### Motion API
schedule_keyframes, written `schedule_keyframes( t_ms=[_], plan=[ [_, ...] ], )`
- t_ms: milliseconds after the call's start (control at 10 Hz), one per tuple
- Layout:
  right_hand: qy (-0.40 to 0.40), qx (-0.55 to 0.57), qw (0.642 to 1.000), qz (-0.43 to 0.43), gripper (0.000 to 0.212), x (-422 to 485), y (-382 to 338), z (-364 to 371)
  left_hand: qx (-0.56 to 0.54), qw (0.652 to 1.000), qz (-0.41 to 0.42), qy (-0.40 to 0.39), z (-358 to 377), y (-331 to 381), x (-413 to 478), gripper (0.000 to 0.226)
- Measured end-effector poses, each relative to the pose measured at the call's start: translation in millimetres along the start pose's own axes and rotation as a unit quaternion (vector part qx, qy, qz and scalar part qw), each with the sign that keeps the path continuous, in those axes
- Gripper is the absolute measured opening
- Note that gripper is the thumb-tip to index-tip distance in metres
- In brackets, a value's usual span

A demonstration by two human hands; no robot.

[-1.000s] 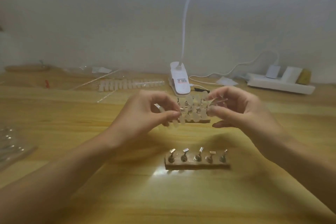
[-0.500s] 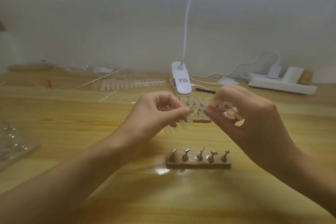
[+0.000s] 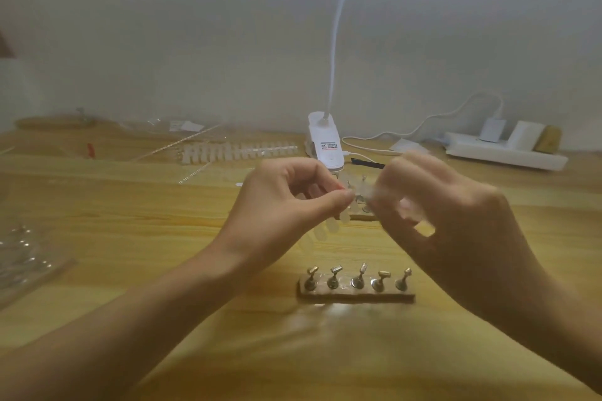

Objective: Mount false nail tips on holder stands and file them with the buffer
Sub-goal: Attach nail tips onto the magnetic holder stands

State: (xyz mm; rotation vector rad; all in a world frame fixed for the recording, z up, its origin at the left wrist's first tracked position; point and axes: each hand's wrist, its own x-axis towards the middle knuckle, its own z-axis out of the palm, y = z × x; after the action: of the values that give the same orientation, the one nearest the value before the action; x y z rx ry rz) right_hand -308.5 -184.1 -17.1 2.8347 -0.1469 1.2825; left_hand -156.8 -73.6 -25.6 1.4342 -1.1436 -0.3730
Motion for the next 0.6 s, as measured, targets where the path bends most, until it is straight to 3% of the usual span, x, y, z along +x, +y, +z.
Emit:
schedule_keyframes(
  t_ms=[100, 200, 300, 400, 500, 600],
  plan=[
    [-0.023, -0.114, 0.992, -0.057, 0.011, -5, -8, 0, -0.035, 0.999, -0.014, -0.011, 3, 1, 0, 0.021],
    [-0.077, 0.226, 0.96, 0.146, 0.015, 11, -3, -14, -0.034, 0.997, 0.034, -0.055, -5, 1, 3, 0.01],
    [-0.101, 0.634, 0.66, 0.39, 0.013, 22, 29, -26, -0.003, 0.986, 0.122, -0.112, -17, 3, 8, 0.008],
    [-0.232, 0.5, 0.736, 0.394, 0.012, 17, 69, -24, -0.015, 0.989, 0.075, -0.127, -24, -6, 14, 0.004],
    [-0.316, 0.253, 0.815, 0.414, 0.042, 4, 99, -25, 0.027, 0.99, -0.02, -0.136, -23, -27, 15, 0.016],
    [-0.362, -0.027, 0.858, 0.363, 0.07, -8, 115, -18, 0.018, 0.985, -0.086, -0.147, -20, -40, 15, 0.026]
  ],
)
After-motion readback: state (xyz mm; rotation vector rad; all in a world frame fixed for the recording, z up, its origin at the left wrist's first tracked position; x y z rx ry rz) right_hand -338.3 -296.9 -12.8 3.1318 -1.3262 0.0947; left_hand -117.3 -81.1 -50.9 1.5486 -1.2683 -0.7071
